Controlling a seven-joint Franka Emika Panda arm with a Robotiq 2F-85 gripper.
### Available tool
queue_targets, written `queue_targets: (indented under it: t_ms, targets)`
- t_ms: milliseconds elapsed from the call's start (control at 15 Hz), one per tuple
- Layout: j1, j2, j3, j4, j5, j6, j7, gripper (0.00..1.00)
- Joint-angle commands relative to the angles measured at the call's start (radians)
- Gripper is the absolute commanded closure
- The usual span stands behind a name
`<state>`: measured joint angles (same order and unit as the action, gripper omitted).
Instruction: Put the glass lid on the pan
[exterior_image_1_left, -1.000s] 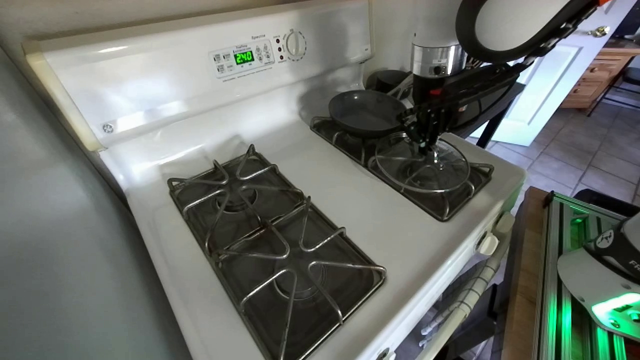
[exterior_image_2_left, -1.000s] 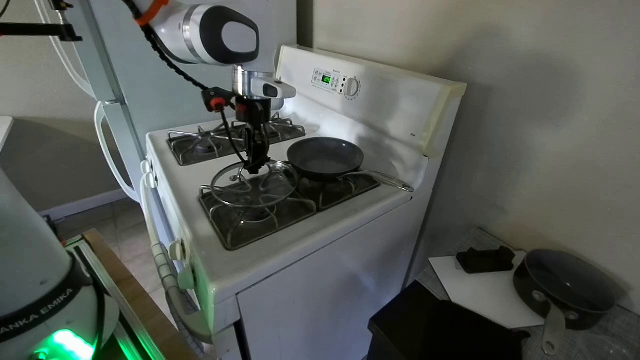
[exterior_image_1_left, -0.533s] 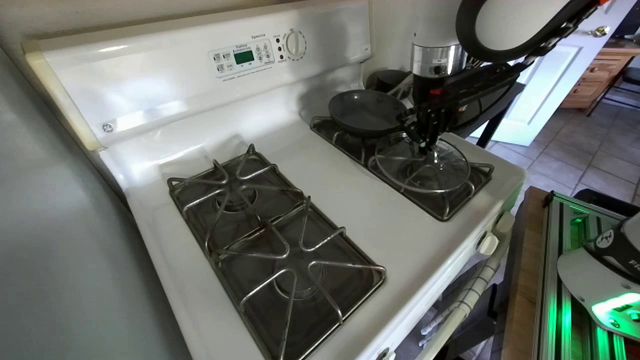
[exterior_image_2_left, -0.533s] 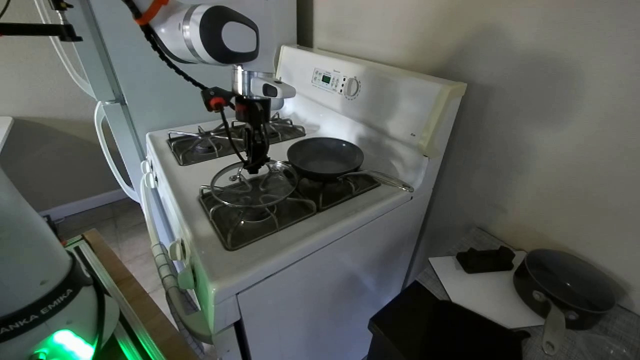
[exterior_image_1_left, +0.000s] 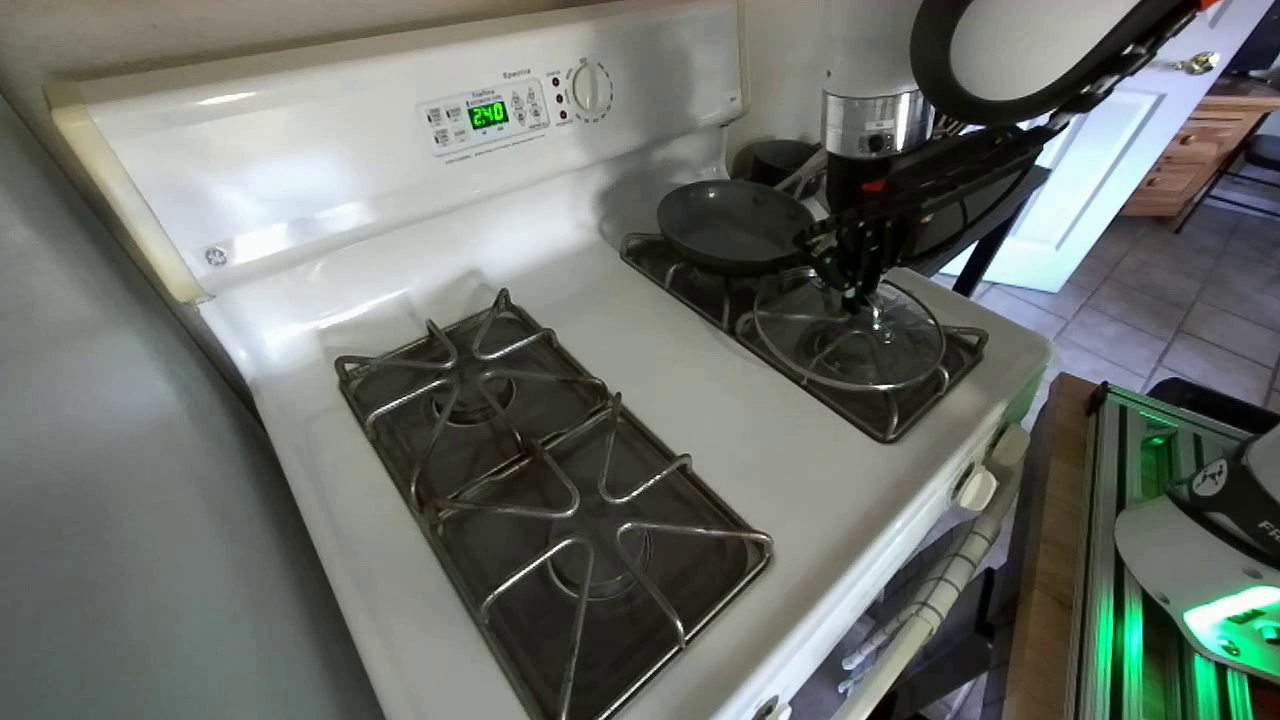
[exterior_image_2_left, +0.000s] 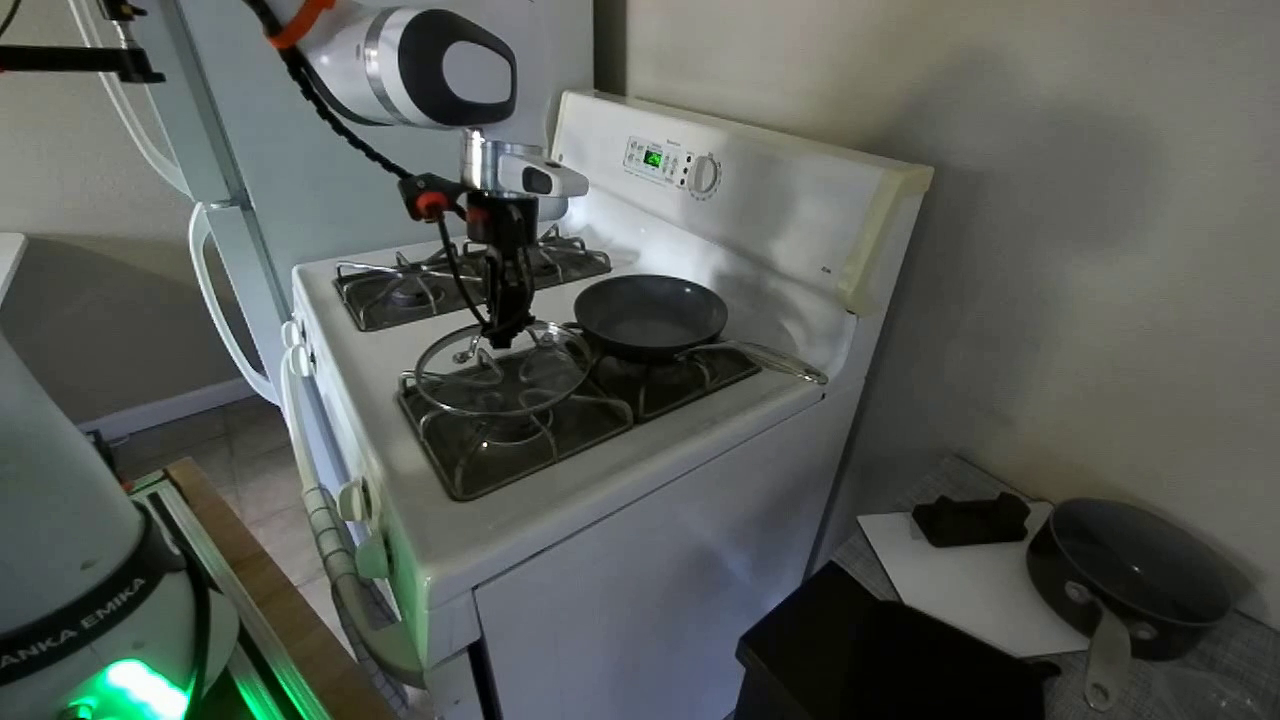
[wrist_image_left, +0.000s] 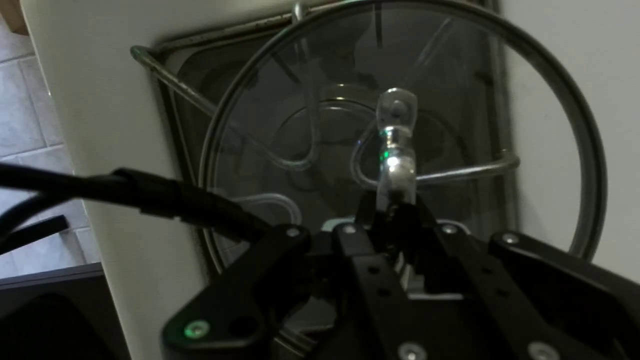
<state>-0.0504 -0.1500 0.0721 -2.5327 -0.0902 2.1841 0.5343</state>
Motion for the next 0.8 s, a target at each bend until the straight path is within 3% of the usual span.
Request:
queue_targets:
  t_ms: [0,733]
  targets:
    - [0.011,-0.007,-0.006,0.008,0.004,-0.054,-0.004,0.98]
    - [0.011,-0.028,-0.008,0.006,0.009,-0.068,-0.01,0.98]
